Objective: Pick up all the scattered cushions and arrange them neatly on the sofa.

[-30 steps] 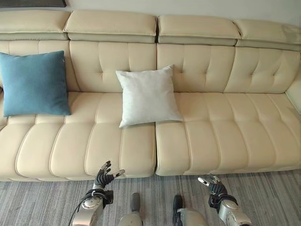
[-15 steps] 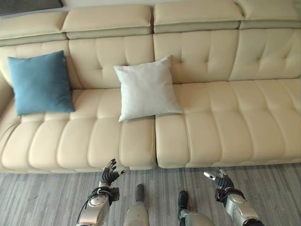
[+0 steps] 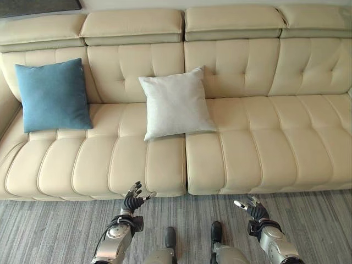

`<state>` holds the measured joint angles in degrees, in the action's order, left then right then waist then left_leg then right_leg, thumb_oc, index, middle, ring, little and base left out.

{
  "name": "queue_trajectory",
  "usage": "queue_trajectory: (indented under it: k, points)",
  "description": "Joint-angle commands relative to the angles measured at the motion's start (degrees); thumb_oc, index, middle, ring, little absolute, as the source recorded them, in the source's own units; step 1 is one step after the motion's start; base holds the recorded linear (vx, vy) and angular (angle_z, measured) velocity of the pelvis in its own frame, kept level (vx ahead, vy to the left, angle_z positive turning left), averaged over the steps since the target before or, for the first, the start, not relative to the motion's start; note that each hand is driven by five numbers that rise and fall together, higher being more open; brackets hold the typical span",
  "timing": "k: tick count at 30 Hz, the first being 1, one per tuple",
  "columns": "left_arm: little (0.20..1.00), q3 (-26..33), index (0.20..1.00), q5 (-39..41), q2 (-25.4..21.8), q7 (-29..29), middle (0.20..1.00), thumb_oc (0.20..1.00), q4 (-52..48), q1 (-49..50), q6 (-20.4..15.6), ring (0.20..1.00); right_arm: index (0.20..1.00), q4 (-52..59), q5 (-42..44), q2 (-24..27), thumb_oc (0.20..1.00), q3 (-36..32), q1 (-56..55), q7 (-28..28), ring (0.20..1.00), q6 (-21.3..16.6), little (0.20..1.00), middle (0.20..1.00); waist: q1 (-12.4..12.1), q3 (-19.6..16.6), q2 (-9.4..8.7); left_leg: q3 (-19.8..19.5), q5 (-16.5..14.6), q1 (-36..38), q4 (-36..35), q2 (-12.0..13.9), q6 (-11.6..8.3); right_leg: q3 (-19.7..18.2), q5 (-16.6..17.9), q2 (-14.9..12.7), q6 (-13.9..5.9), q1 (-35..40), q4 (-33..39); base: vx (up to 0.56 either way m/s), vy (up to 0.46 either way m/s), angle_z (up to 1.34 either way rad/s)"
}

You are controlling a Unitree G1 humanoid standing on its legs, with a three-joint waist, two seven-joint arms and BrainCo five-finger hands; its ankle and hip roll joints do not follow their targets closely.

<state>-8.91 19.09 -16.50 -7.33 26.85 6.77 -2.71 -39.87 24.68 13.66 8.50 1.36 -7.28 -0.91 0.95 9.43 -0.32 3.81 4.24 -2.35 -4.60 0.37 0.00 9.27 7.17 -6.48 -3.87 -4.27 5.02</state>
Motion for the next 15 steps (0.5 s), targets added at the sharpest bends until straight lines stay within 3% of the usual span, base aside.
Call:
queue_trajectory:
  k: [1,6,7,10,12,13,15]
  points:
    - [1.000,0.8,1.000,-1.2,-1.3,0.2,1.000,1.000,-2.7,-0.3,-1.1,1.000,1.000,2.1,-0.8,1.0,1.000,0.4,1.5,-0.2,1.000,-2.1,1.000,1.000,-0.7,-1.0,0.47,-0.1,-5.2,0.2,1.4,1.2,-2.75,-0.3,-8.7,2.8,-1.29,1.7,-1.6,-0.09,0.154,-0.04]
    - [1.000,0.5,1.000,-2.0,-1.8,0.5,1.000,1.000,-1.7,-1.4,-0.5,1.000,1.000,2.5,0.3,0.3,1.000,-1.1,0.2,-0.4,1.000,-1.9,1.000,1.000,0.5,0.0,-0.17,1.6,-5.4,-0.2,1.3,0.8,-1.93,-1.6,-8.3,1.8,-2.16,-1.1,-4.6,-0.10,0.103,-0.20]
    - [1.000,0.5,1.000,-2.5,-2.3,0.3,1.000,1.000,-1.5,-2.3,-0.4,1.000,1.000,2.7,0.3,-0.3,1.000,-1.6,0.3,-1.0,1.000,-1.7,1.000,1.000,1.1,1.3,-0.08,3.5,-5.7,-0.2,1.0,0.8,-1.26,-1.8,-8.8,1.1,-2.95,-4.1,-9.1,-0.25,0.158,-0.39]
    - [1.000,0.3,1.000,-3.6,-2.9,0.3,1.000,1.000,-1.4,-3.4,-0.3,1.000,1.000,3.6,0.2,-1.1,1.000,-1.7,0.3,-1.3,1.000,-1.7,1.000,1.000,1.4,1.8,-0.18,6.7,-6.0,-0.1,1.1,1.4,-0.90,-0.3,-8.6,-0.3,-3.53,-6.4,-12.8,-0.11,0.084,-1.09]
    - [1.000,0.7,1.000,-4.2,-3.4,0.5,1.000,1.000,-1.8,-3.5,-0.3,1.000,1.000,3.9,-0.3,-1.4,1.000,-1.6,0.2,-1.4,1.000,-1.8,1.000,1.000,1.1,1.9,0.10,10.5,-6.3,0.7,0.9,2.4,-1.14,6.7,-9.1,-3.0,-3.20,-6.0,-14.3,-0.02,0.024,-0.95]
    - [1.000,1.1,1.000,-4.4,-3.5,1.1,1.000,1.000,-2.7,-3.0,0.0,1.000,1.000,4.6,-1.3,-1.3,1.000,-1.6,-0.1,-1.3,1.000,-1.5,1.000,1.000,0.6,1.3,0.44,13.8,-7.1,2.1,0.7,3.6,-1.71,13.5,-10.8,-5.2,-2.99,-4.8,-15.9,0.04,0.000,-1.34]
    - [1.000,1.6,1.000,-4.3,-3.5,1.4,1.000,1.000,-3.2,-2.7,0.3,1.000,1.000,5.1,-2.2,-1.1,1.000,-1.6,-0.3,-1.5,1.000,-1.2,1.000,1.000,0.2,0.9,0.19,17.8,-7.5,3.1,1.5,4.4,-1.85,19.1,-10.3,-6.9,-2.85,-4.4,-16.5,0.04,-0.035,-1.57]
